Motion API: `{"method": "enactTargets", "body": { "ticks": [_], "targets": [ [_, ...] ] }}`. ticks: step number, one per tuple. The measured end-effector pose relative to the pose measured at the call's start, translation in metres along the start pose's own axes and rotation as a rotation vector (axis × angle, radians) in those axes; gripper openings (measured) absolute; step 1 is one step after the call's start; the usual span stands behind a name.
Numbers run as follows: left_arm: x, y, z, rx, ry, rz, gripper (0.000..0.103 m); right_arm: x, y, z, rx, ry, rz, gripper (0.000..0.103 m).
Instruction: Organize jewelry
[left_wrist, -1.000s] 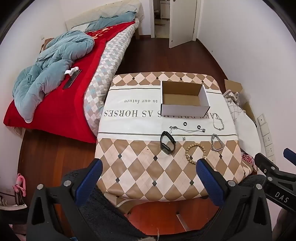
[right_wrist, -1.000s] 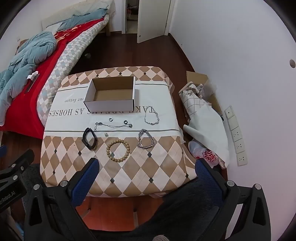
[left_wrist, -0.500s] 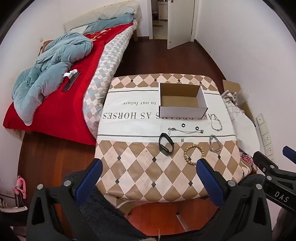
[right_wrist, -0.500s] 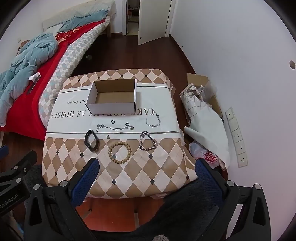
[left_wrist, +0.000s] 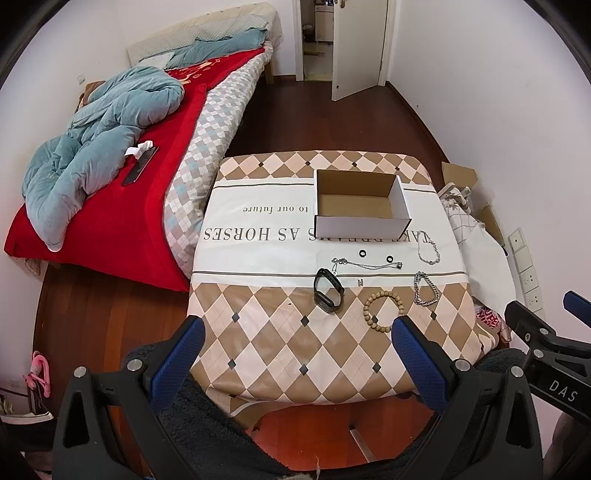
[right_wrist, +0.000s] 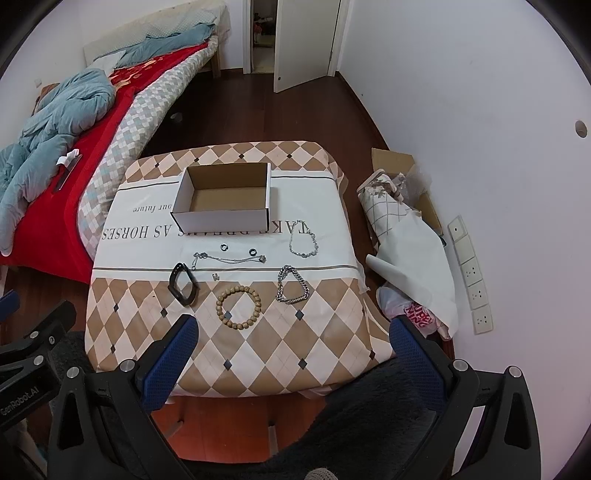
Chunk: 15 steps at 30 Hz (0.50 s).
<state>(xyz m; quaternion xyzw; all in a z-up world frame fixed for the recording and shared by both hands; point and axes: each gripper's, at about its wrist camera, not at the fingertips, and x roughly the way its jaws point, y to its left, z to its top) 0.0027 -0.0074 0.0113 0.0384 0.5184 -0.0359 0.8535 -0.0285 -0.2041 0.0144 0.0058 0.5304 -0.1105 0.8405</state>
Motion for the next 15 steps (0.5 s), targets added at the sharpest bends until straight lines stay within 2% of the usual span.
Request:
{"method": "enactTargets", "body": {
  "ticks": [15],
  "targets": [
    [-0.0052,-0.0059,0.0039,0.004,-0.009,-0.004,0.103,-0.0014,-0.0007,-0.0007,-0.001,-0.003,-0.004,0.103]
  ]
}}
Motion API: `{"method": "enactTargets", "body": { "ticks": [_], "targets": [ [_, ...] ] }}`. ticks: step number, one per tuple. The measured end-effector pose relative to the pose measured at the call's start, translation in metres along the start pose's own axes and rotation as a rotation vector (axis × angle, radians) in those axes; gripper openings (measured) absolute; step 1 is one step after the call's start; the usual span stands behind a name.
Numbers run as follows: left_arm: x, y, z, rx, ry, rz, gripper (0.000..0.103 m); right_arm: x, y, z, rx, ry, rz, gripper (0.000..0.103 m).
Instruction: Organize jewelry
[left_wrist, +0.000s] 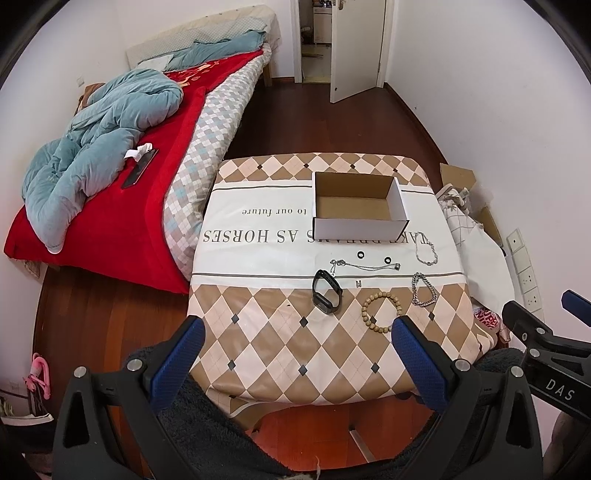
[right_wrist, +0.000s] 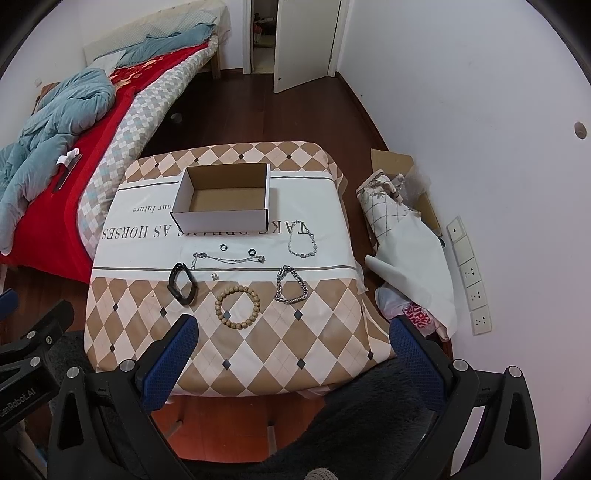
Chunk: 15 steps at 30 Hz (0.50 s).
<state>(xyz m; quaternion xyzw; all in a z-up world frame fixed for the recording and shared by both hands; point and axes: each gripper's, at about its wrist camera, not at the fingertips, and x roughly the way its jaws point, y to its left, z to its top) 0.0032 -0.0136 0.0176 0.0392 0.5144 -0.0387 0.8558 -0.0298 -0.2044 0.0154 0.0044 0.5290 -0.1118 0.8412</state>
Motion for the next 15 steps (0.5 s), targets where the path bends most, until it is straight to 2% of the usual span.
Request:
{"method": "enactTargets", "body": {
  "ticks": [15],
  "targets": [
    [-0.0014,0.0041,-0.0068,-0.003,-0.005,-0.006,0.103,-0.0042,-0.0008,0.0013,-0.004,-0.006,-0.002,0.103]
  ]
}}
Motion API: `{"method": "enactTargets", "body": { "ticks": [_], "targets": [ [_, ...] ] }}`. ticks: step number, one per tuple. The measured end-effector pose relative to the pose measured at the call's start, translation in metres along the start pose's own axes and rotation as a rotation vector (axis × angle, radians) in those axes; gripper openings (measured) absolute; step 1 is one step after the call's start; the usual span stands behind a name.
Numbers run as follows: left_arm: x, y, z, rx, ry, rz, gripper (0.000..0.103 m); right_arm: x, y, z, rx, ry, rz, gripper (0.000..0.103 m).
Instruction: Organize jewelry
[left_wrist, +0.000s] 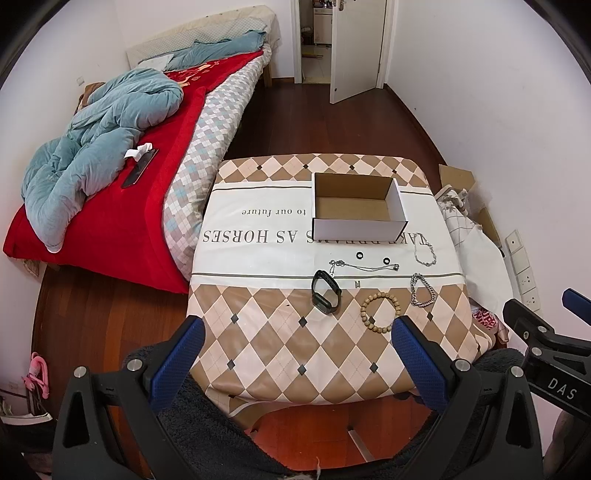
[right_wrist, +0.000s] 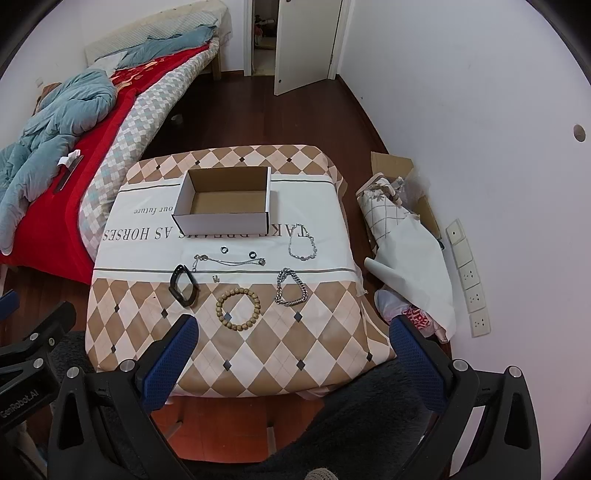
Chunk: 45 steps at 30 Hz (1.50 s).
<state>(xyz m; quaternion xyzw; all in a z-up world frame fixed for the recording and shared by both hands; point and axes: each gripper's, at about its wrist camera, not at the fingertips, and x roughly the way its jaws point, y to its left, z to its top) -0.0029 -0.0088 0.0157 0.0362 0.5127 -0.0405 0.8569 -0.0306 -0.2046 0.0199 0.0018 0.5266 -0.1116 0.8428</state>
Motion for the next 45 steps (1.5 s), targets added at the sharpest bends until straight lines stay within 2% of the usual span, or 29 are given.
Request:
{"method": "enactTargets", "body": {
  "ticks": [38,43,45],
  "targets": [
    [-0.006,0.005,0.003,-0.014,-0.008,-0.016,0.103,-0.003,0.001,-0.001,-0.006,-0.004,-0.008,0.103],
    [-0.005,0.007,0.002,-0.014,-0.012,-0.004,0.103,-0.001,-0.001,0.003,0.004,-0.005,-0.011,0.103],
    [0.002,0.008,0.004,-0.011,-0.017,0.024,0.103,0.004,-0.002,0.007,0.013,-0.007,-0.009,0.103]
  ]
}}
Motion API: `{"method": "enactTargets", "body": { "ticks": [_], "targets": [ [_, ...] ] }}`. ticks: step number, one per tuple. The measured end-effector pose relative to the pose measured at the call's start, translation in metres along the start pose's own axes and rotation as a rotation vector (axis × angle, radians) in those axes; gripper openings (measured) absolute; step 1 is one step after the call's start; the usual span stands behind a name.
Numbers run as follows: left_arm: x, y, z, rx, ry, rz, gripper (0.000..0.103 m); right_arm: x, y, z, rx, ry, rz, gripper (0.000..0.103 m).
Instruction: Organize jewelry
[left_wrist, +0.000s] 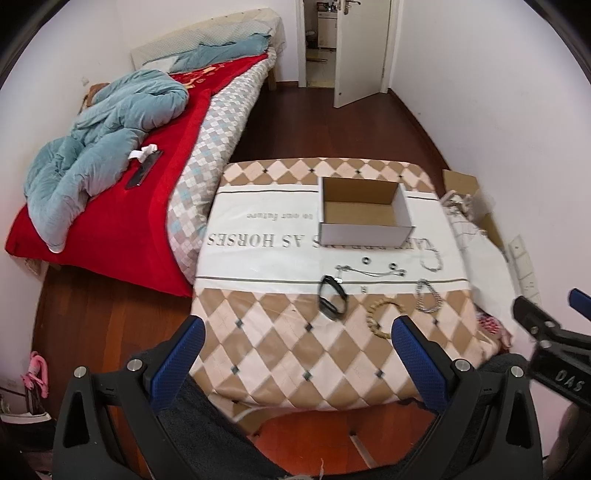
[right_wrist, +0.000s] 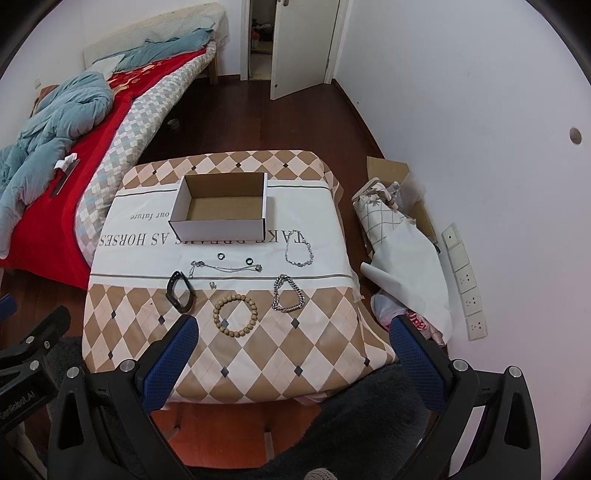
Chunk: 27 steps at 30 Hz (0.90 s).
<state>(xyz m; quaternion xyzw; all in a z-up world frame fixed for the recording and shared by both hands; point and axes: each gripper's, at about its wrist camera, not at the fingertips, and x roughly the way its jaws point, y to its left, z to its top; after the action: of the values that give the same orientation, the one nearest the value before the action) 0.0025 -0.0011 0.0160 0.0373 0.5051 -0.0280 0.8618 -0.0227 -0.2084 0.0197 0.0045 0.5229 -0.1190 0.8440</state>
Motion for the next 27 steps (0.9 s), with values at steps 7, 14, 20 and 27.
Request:
{"method": "enactTargets", "body": {
  "ticks": [7,14,20,27],
  "targets": [
    [0.056,0.009,0.008,0.042,-0.002,0.146,0.103,0.064,-0.010,0.002,0.088,0.037,0.019,0.103],
    [0.136,0.004,0.015,0.100,0.060,0.212,0.103,0.156,-0.006,-0.008,0.126,0.143,0.030,0.084],
    [0.202,-0.009,0.012,0.136,0.152,0.215,0.103,0.220,0.004,-0.027,0.152,0.232,0.054,0.074],
    [0.256,-0.026,0.007,0.159,0.269,0.136,0.103,0.258,0.014,-0.043,0.168,0.293,0.092,0.073]
  ]
}}
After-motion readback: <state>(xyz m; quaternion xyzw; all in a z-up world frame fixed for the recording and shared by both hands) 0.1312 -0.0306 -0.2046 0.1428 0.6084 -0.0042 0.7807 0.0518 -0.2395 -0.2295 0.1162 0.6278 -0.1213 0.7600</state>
